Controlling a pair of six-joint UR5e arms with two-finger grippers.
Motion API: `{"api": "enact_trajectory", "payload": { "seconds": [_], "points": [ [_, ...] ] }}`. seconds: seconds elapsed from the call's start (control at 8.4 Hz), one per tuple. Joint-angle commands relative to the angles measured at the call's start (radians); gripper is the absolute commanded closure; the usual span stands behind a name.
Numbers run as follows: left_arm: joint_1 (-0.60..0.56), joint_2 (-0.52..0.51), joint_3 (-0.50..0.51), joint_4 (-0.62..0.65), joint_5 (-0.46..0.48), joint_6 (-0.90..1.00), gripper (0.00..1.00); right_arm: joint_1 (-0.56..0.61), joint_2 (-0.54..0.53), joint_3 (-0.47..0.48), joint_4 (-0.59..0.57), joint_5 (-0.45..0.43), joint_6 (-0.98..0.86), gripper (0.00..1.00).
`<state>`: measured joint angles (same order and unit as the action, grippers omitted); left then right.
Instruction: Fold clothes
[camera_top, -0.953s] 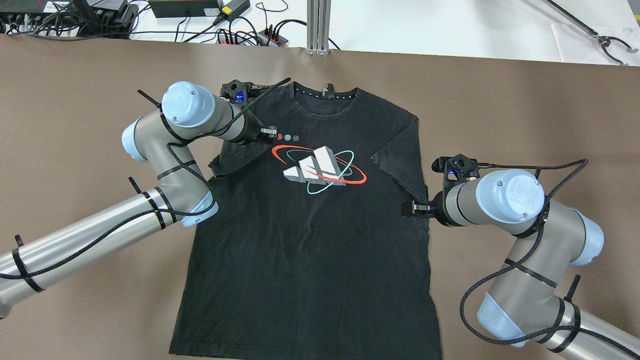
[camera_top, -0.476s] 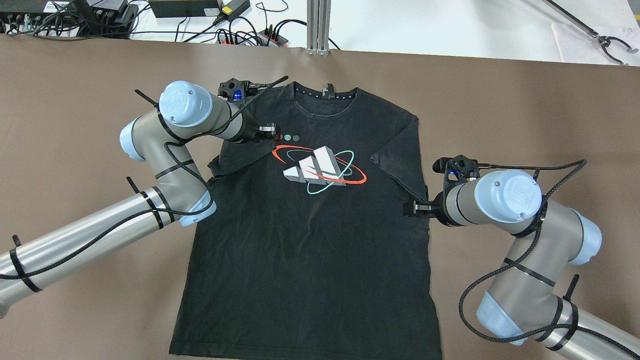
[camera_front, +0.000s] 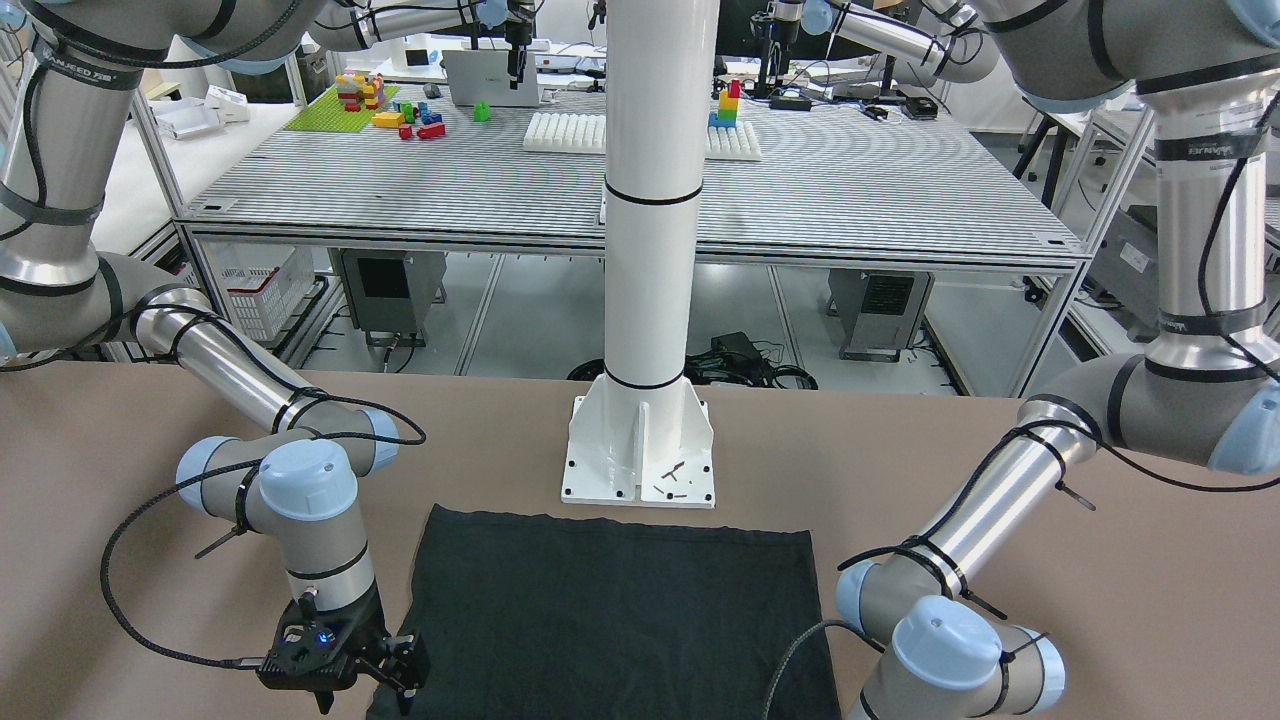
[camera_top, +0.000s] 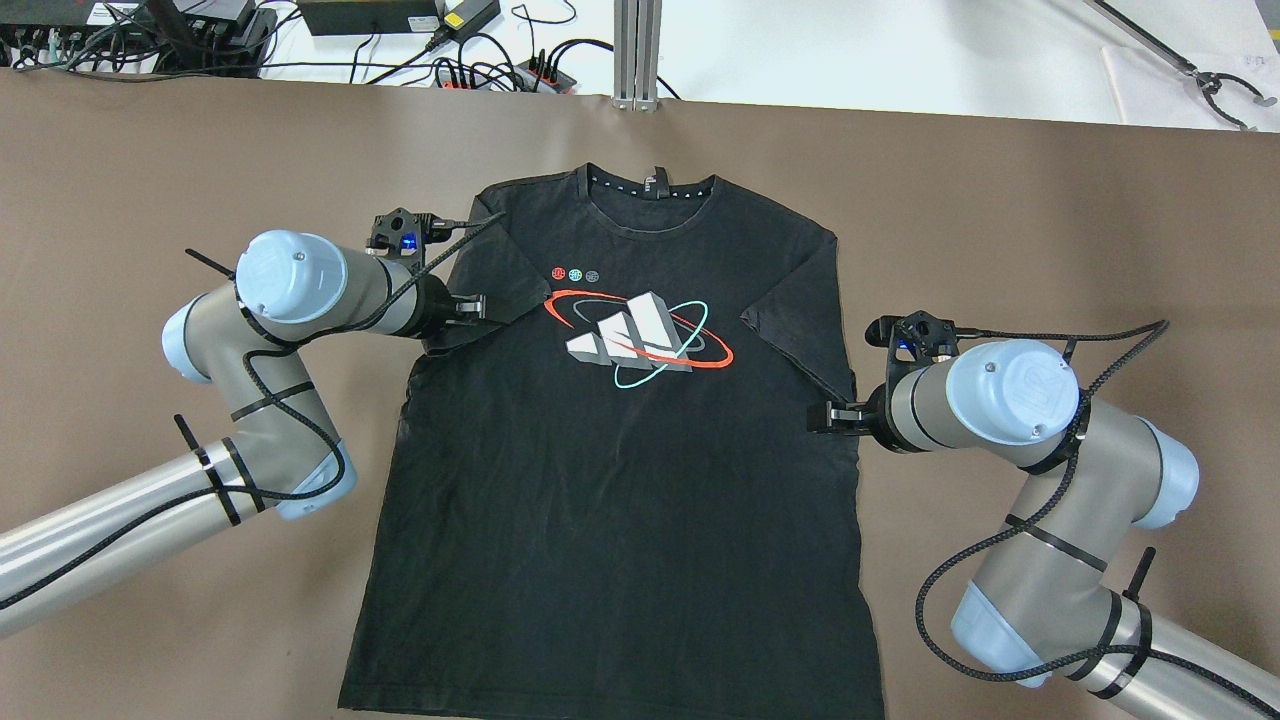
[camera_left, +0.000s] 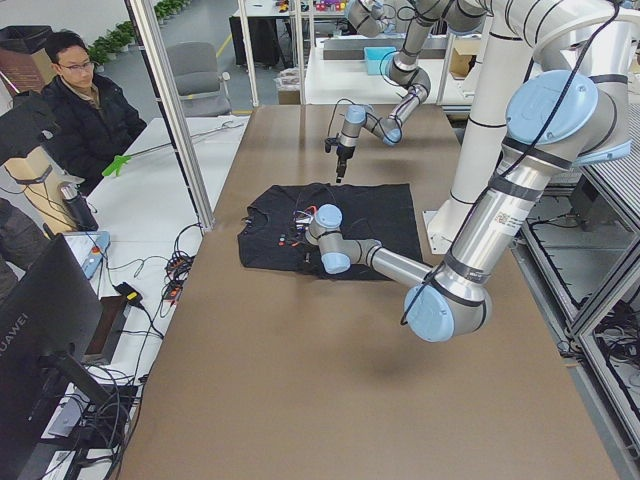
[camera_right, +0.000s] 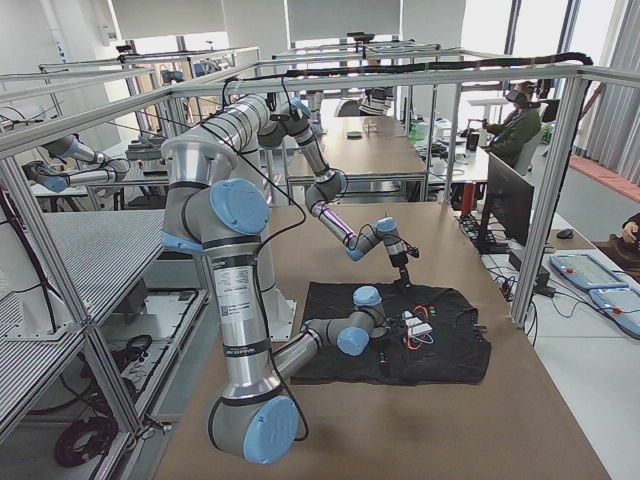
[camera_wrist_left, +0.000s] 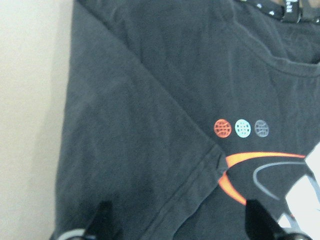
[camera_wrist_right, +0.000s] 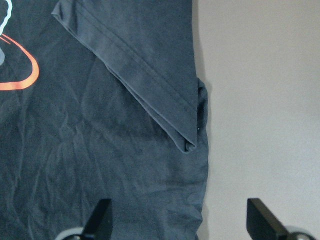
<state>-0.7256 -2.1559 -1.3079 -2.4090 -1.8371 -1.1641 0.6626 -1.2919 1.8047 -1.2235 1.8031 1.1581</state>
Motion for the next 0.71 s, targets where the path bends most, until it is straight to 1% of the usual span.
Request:
{"api": "enact_trajectory", "payload": {
  "seconds": [0.0, 0.12, 0.36, 0.6],
  "points": [
    [0.046, 0.039, -0.033, 0.001, 0.039, -0.017, 0.07, -0.001, 0.000, 0.001, 0.001, 0.001, 0.006, 0.06],
    [0.049, 0.047, -0.037, 0.001, 0.045, -0.040, 0.07, -0.001, 0.000, -0.001, 0.001, 0.001, 0.005, 0.06],
    [0.075, 0.068, -0.086, 0.005, 0.065, -0.045, 0.07, -0.001, 0.000, -0.001, -0.001, 0.001, 0.002, 0.06],
    [0.075, 0.099, -0.128, 0.008, 0.065, -0.045, 0.07, -0.001, 0.000, -0.001, -0.001, 0.001, 0.002, 0.06]
  ]
}}
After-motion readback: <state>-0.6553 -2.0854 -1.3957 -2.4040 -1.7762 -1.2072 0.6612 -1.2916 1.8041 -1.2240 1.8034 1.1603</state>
